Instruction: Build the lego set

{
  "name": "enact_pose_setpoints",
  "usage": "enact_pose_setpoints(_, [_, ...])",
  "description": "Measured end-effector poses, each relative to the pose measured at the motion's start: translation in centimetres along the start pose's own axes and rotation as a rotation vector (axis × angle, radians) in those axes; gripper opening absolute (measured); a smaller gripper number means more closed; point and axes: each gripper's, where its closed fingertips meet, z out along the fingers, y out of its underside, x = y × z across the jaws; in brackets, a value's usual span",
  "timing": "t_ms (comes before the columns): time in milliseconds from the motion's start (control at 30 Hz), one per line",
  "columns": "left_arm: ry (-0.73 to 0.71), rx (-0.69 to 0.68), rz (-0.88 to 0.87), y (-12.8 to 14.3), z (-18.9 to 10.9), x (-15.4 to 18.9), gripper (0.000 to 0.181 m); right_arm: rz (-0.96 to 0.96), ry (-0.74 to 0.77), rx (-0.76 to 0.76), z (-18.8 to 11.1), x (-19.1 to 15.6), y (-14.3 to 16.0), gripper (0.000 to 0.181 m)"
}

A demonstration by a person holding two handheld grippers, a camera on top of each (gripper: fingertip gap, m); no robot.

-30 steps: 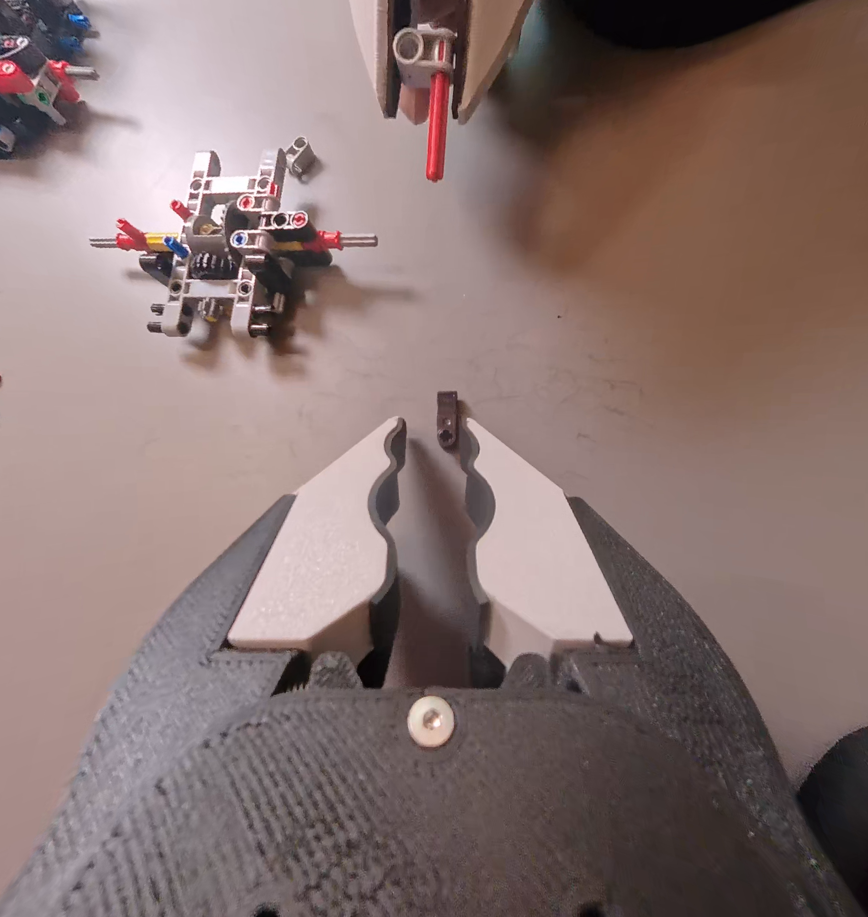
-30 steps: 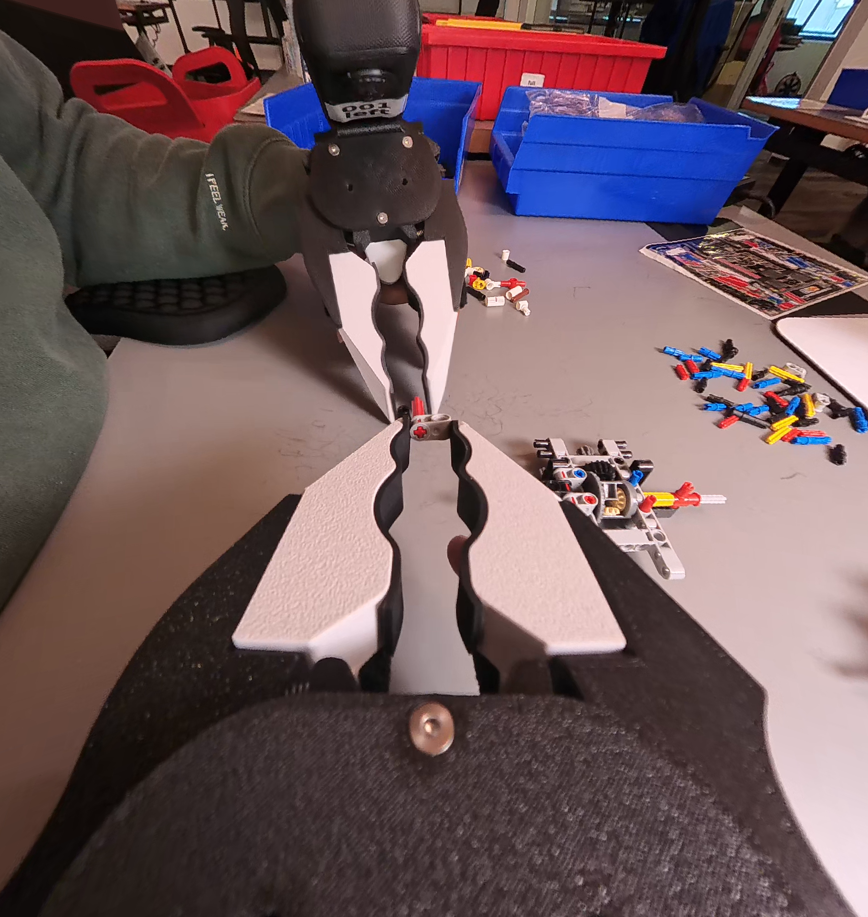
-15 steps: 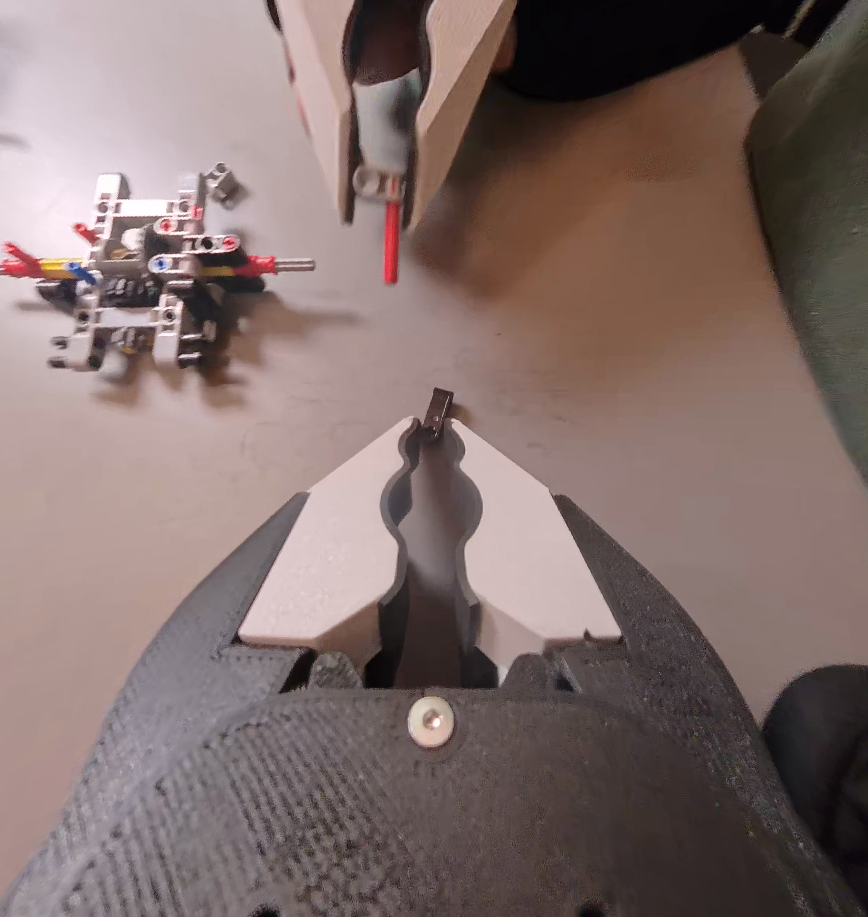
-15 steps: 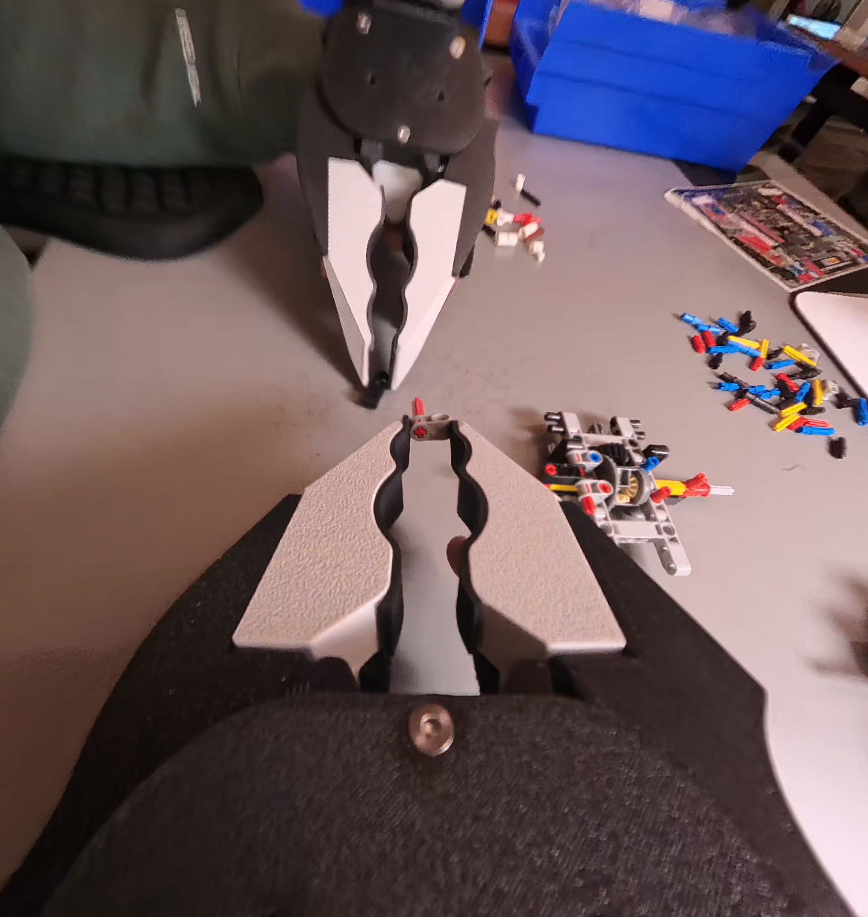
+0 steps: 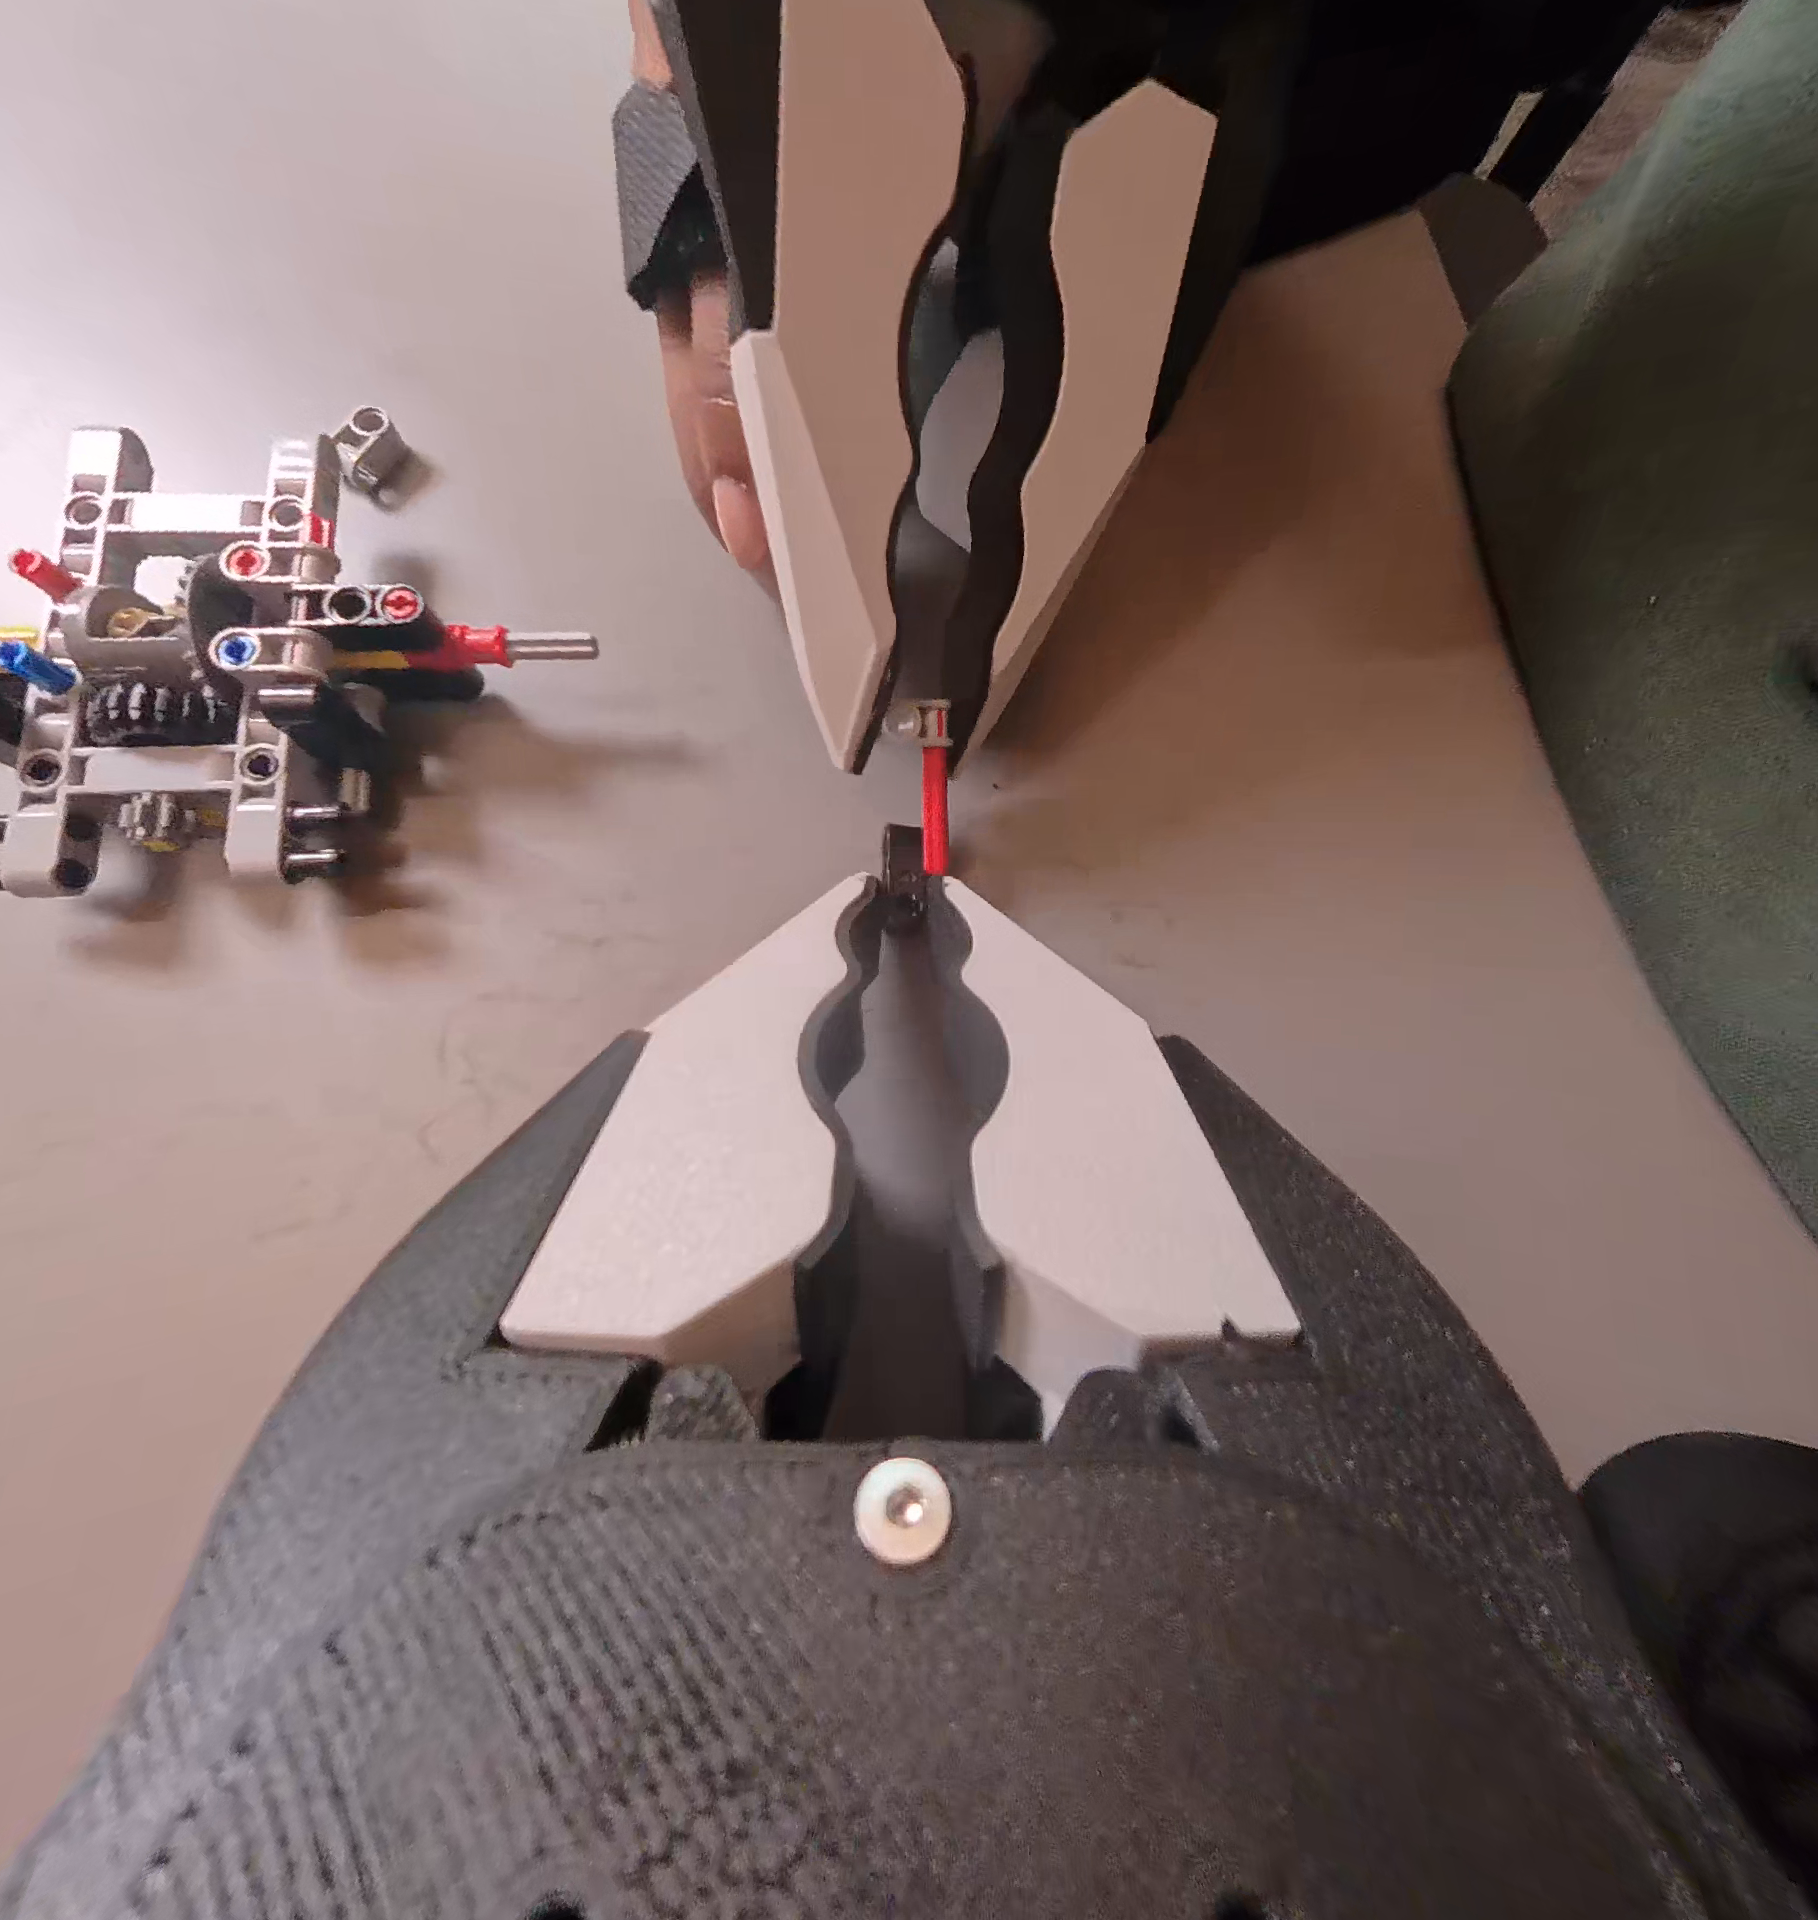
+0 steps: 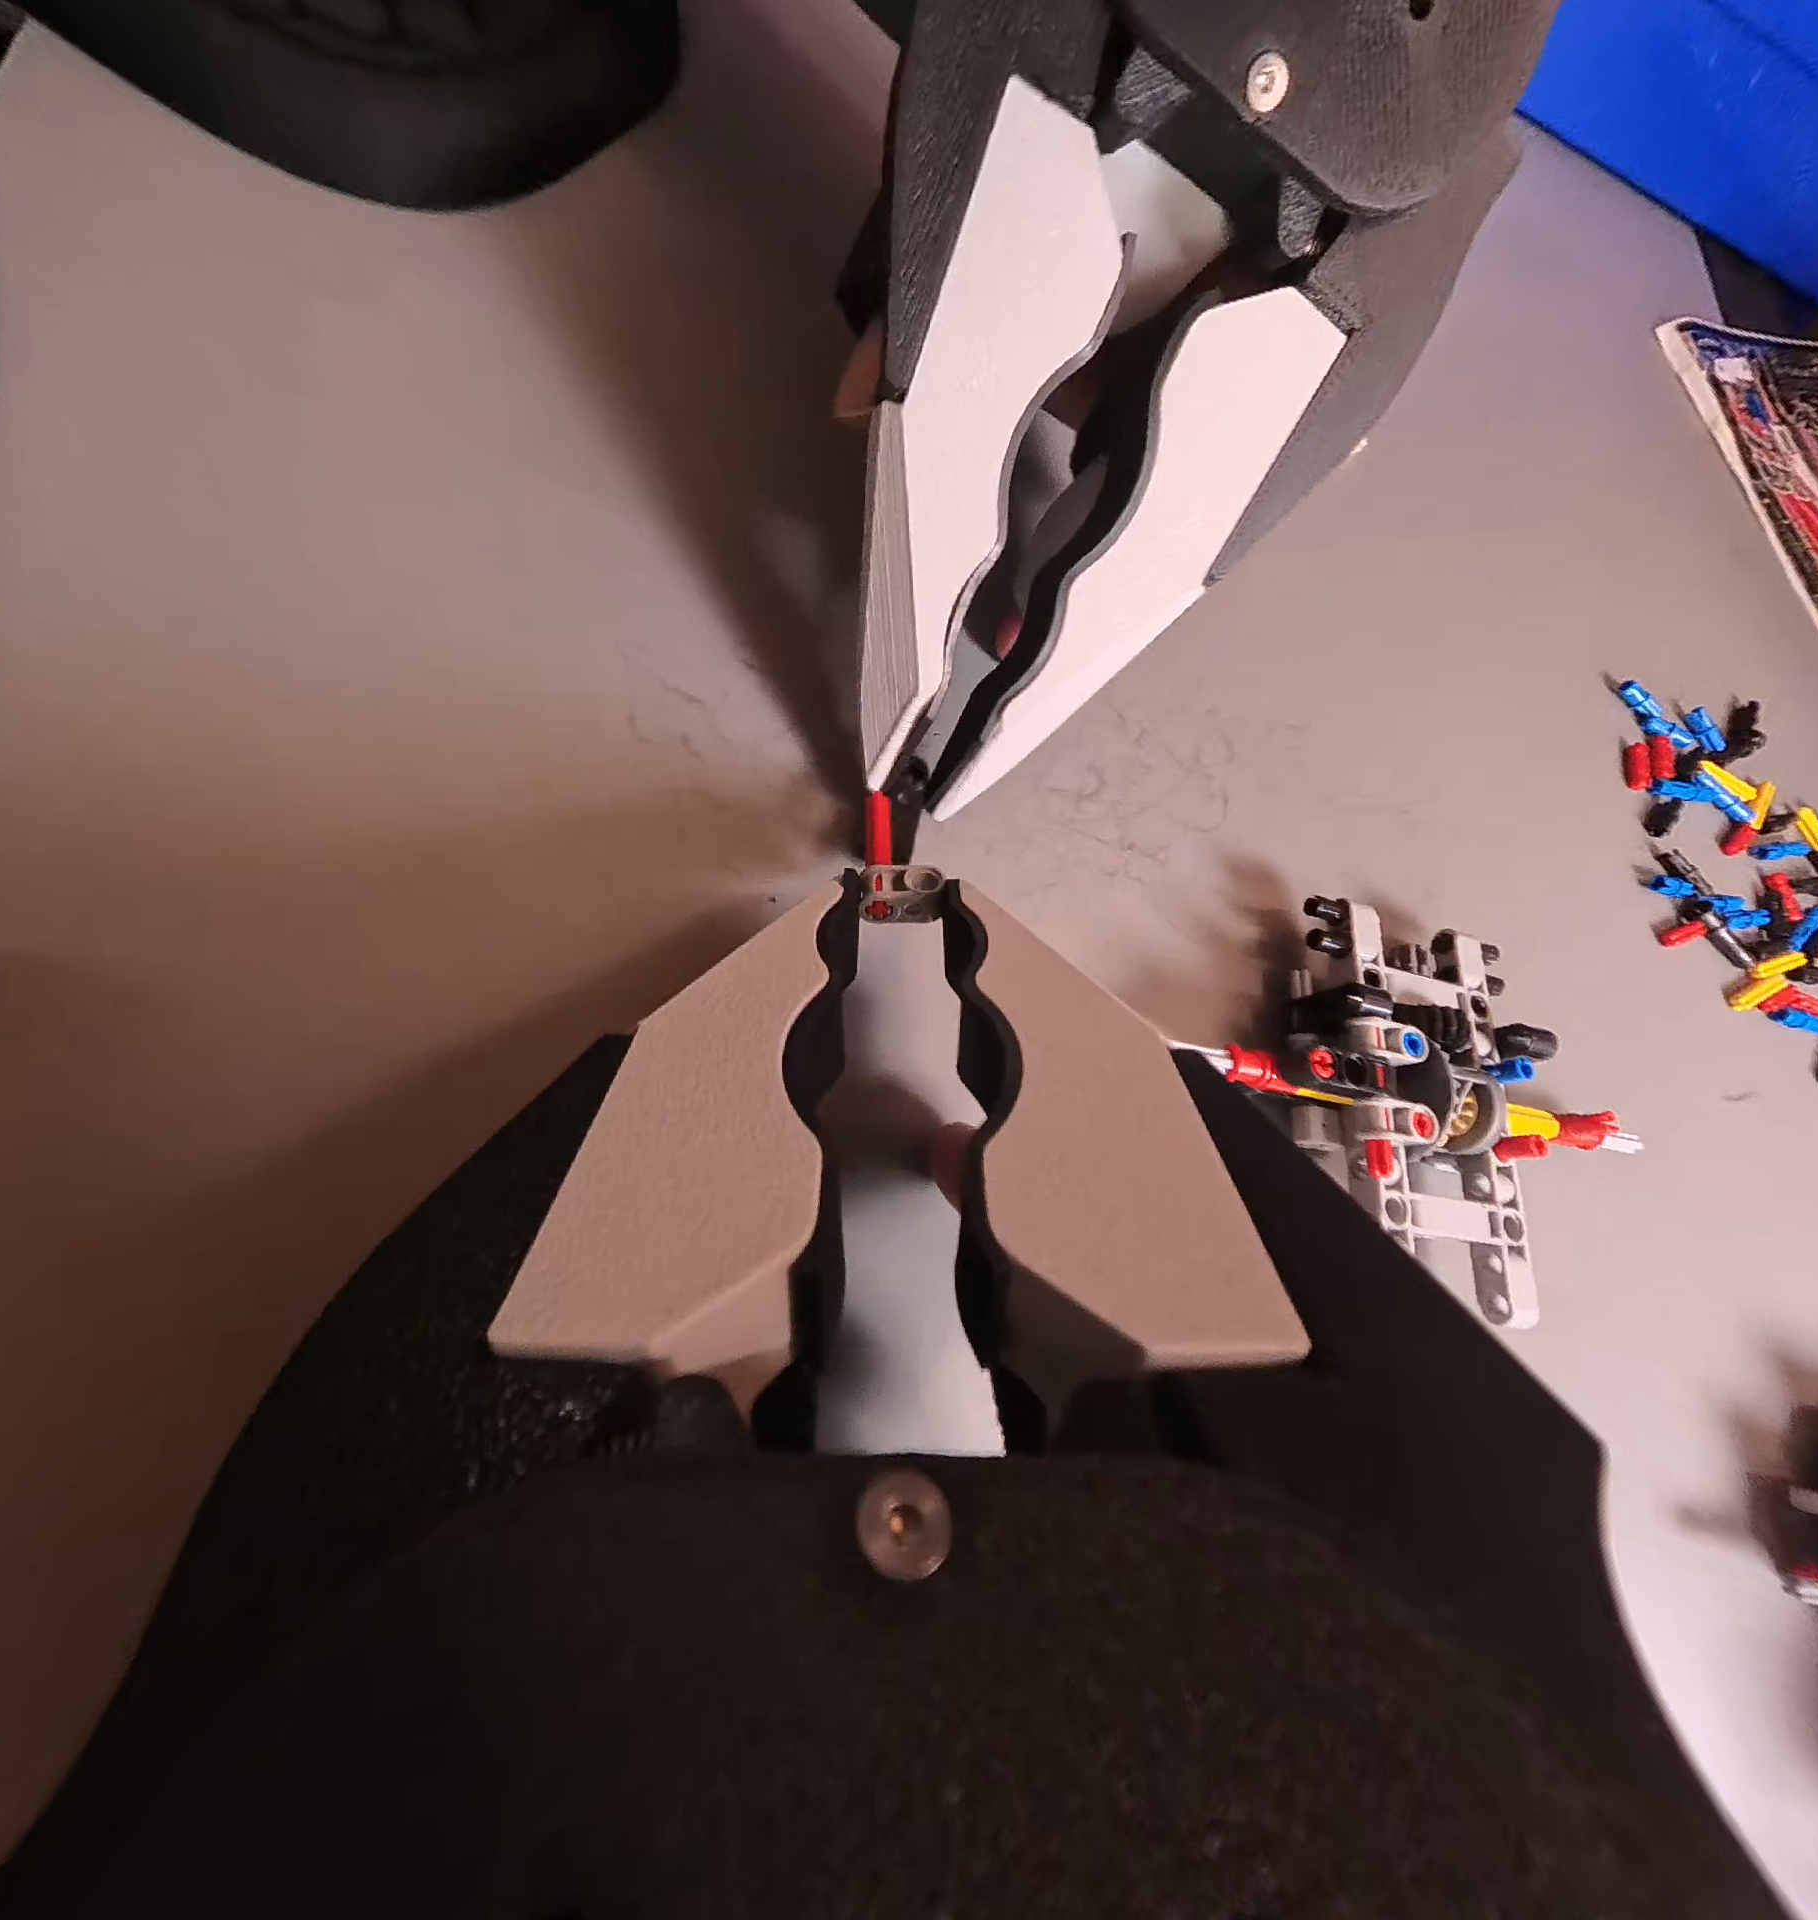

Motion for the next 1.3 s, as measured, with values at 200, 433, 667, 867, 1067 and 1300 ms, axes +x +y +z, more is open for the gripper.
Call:
enact_pose_setpoints(200, [-0.046,0.02,-0.066,0.0,-0.5,-1.4,0.009,0.053,-0.008,0.02,-0.5,0.3,0.1,0.014])
enact_pose_setpoints(433, [-0.289,0.044,-0.102,-0.1,-2.4,-5.3,0.011,0.094,0.043,0.022,-1.2,1.6,0.8,0.014])
enact_pose_setpoints(667, [-0.245,-0.007,-0.123,0.8,-1.4,-3.0,0.023,0.12,0.084,0.01,-1.8,2.7,1.7,0.014])
enact_pose_setpoints(867, [-0.353,-0.034,-0.13,0.2,-0.5,-3.7,0.009,0.135,0.102,0.006,-2.0,3.1,2.1,0.015])
enact_pose_setpoints(1067, [-0.56,-0.183,-0.011,0.9,-1.9,-5.1,0.005,0.144,0.131,0.008,-2.5,3.7,2.3,0.015])
enact_pose_setpoints(1300, [-0.79,-0.548,0.086,4.4,-5.7,-5.5,0.006,0.173,0.183,-0.011,-3.1,4.7,3.0,0.015])
